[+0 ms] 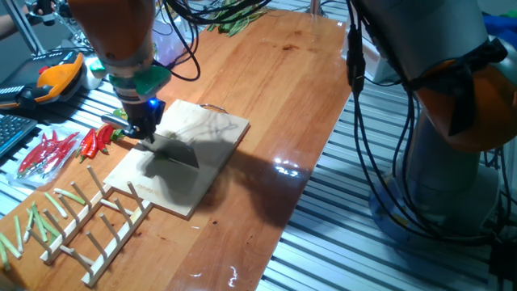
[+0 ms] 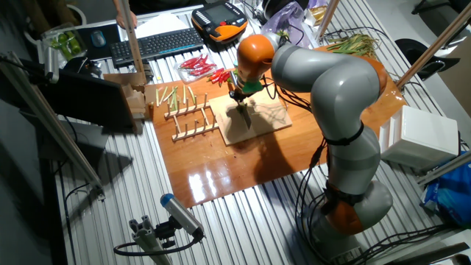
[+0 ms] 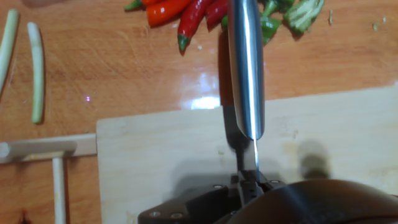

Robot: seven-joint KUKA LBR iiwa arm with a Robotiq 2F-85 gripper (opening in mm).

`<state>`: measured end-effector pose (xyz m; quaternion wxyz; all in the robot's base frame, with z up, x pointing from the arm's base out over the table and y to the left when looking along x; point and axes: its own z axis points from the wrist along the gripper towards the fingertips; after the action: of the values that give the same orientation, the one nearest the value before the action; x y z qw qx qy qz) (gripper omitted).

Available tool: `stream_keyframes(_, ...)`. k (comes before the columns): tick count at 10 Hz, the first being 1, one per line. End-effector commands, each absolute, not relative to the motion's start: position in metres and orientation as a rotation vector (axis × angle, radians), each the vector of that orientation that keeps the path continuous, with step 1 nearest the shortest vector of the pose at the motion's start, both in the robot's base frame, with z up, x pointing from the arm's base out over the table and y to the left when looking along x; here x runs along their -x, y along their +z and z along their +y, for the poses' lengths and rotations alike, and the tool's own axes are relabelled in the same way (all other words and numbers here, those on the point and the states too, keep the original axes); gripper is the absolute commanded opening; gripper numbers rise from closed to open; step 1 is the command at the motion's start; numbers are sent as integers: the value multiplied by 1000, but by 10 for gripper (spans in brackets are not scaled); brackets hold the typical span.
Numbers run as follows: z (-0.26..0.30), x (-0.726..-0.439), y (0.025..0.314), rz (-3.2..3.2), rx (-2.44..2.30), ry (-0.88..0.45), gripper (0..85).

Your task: Chop the chili peppers

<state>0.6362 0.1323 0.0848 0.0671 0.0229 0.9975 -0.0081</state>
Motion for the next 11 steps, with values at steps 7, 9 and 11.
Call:
stream_keyframes(7, 121, -628, 108, 3000, -250, -106, 0)
stream_keyframes(9, 112, -622, 107, 3010, -333, -116, 0)
stream_keyframes(11, 104, -615, 111, 3012, -460, -89, 0)
